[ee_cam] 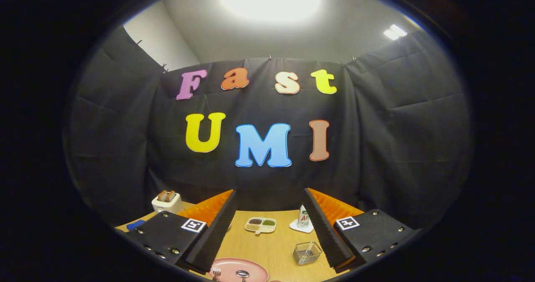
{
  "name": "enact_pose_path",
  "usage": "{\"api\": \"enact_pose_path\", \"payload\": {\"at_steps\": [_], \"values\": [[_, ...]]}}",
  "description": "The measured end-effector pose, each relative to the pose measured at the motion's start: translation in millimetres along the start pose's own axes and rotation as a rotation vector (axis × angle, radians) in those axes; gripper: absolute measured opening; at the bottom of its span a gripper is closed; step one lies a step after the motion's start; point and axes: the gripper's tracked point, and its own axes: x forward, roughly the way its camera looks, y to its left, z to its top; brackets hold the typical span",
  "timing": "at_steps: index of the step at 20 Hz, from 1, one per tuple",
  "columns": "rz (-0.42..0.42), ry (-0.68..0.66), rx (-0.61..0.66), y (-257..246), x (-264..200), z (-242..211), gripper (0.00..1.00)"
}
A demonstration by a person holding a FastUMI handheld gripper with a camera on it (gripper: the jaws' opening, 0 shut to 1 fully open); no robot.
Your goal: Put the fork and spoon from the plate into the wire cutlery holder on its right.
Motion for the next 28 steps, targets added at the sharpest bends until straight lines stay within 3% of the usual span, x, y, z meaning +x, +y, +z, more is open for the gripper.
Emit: {"api": "enact_pose_path", "payload": {"at_steps": [3, 7, 20, 21, 24, 25, 28], "values": [[0.010, 0.055, -0.006, 0.0, -0.9, -18.7, 0.97], [0.035, 0.183, -0.054, 2.9, -10.6, -76.3, 0.97], [0.308, 0.834, -0.071, 56.1, -79.8, -291.5, 0.95], [0.314, 0.876, -0.057, 58.4, -85.4, -301.9, 0.88], [0.321, 1.006, -0.030, 61.2, -103.6, -329.1, 0.84], [0.324, 1.037, -0.026, 61.5, -108.5, -336.4, 0.69], [0.331, 1.101, -0.043, 58.8, -120.2, -350.7, 0.69]]}}
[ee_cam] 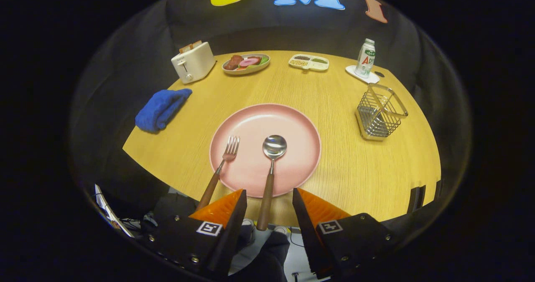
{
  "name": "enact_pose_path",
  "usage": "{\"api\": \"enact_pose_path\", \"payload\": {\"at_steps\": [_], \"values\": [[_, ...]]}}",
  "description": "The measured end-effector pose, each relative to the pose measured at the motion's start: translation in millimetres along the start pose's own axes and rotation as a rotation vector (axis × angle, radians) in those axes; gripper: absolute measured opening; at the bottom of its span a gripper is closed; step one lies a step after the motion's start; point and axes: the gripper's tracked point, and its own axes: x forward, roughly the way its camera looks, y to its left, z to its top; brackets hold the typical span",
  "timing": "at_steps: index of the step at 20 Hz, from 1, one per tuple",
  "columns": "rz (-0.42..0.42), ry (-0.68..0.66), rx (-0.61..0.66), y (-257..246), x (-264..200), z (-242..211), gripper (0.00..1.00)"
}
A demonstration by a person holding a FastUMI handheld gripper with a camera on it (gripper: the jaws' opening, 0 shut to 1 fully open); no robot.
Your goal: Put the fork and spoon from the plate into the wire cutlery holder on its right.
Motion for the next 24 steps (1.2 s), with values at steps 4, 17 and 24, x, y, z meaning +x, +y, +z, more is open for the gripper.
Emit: {"api": "enact_pose_path", "payload": {"at_steps": [4, 17, 24], "values": [[0.014, 0.056, 0.006, 2.0, 7.2, -11.3, 0.55], [0.008, 0.097, 0.053, -4.7, 18.2, -13.5, 0.06], [0.019, 0.077, 0.119, -7.4, 15.1, -6.2, 0.06]]}}
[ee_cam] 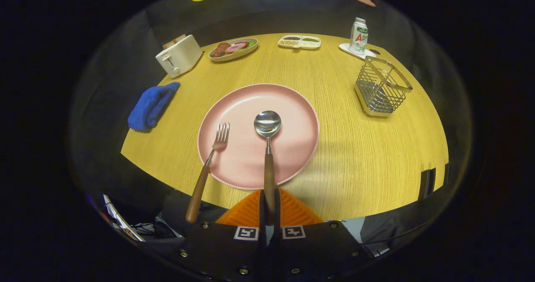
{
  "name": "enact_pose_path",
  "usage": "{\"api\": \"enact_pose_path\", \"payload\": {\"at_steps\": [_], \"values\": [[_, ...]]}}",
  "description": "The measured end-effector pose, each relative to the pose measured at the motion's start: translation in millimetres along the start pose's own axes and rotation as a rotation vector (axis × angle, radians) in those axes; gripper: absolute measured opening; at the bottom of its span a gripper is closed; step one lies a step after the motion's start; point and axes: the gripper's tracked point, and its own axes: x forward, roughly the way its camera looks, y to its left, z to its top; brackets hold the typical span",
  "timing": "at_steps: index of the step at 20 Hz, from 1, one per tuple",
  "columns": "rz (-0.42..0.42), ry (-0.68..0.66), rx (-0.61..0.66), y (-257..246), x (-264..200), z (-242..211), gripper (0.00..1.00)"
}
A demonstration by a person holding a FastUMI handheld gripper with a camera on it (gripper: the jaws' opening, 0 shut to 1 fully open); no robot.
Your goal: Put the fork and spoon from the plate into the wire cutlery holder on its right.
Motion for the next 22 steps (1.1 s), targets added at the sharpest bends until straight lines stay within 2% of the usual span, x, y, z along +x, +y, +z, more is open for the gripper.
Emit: {"api": "enact_pose_path", "payload": {"at_steps": [4, 11, 22], "values": [[0.010, -0.021, 0.035, -2.3, -6.7, 9.7, 0.06], [-0.020, -0.131, 0.112, -25.6, -27.4, 48.6, 0.06], [-0.106, -0.274, 0.287, -96.3, -60.1, 98.3, 0.06]]}}
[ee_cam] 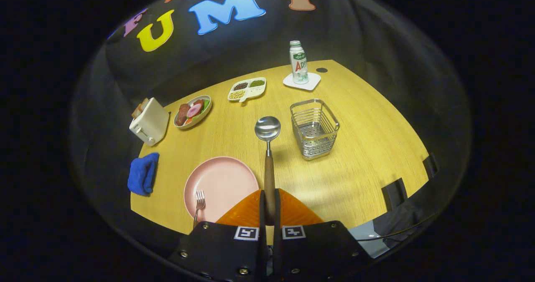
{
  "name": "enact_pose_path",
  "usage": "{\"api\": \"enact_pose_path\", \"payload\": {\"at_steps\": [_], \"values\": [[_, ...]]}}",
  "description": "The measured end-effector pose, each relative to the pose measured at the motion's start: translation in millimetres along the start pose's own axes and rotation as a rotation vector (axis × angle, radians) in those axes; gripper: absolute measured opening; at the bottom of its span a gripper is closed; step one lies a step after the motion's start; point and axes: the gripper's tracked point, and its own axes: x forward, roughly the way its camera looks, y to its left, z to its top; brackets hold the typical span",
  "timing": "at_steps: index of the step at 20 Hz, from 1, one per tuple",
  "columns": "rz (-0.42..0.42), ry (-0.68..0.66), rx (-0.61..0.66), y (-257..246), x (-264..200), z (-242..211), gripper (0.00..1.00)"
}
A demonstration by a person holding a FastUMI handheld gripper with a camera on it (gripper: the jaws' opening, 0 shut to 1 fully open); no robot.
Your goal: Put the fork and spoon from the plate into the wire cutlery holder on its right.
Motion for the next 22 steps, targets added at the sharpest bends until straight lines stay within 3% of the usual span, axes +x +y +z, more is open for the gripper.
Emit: {"api": "enact_pose_path", "payload": {"at_steps": [9, 20, 22], "values": [[-0.108, 0.075, 0.091, -52.6, 9.8, 23.9, 0.06], [-0.114, 0.124, 0.128, -57.0, 22.9, 37.1, 0.06], [-0.088, 0.103, 0.151, -53.3, 23.7, 44.7, 0.11]]}}
